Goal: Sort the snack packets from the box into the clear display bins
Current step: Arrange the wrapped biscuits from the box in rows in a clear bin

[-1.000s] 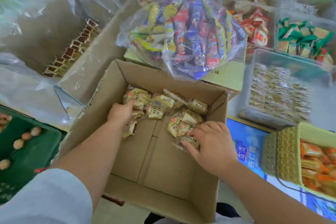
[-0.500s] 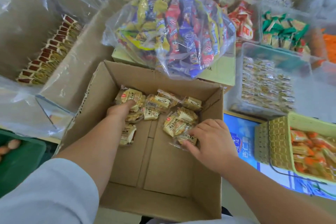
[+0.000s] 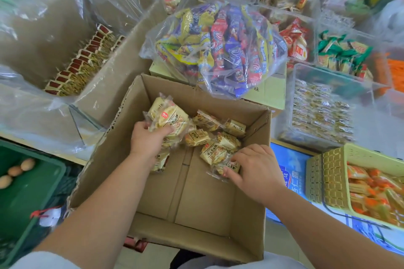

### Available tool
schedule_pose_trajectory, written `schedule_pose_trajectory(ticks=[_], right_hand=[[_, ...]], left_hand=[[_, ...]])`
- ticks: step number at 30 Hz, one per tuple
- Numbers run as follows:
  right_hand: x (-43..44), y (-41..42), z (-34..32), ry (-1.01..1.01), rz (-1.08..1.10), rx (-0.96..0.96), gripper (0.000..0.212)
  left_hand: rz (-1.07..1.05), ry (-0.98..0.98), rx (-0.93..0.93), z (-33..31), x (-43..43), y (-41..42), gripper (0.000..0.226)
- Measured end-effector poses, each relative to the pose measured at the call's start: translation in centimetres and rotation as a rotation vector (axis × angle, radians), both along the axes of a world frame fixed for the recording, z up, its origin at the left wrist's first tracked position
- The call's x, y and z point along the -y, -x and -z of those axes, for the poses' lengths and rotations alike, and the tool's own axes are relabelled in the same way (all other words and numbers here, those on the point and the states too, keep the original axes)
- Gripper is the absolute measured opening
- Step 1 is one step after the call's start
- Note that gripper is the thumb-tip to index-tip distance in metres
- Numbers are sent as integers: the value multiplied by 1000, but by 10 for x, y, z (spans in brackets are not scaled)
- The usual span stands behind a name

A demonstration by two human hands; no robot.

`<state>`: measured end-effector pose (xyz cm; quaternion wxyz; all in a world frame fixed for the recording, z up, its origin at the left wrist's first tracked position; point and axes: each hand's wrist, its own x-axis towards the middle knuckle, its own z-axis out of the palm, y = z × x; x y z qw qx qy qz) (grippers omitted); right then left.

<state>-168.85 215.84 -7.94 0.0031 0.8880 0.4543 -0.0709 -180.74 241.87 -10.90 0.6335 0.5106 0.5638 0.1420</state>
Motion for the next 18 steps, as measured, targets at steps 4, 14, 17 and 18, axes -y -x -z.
schedule_pose_trajectory(ticks=[4,14,17,18], right_hand=[[-1,2,-13,-215,56,-178,61],[21,1,-77,-724,165,-1095,65],[44,-13,-81,-698,154,-1055,61],[53,-20,-81,-696,150,-1054,59]], left_hand=[[49,-28,138,-41,39,27,53],[310,116,345,-94,152,27,56],[356,199,369,-101,176,15,53],[355,234,379,-104,184,10,48]])
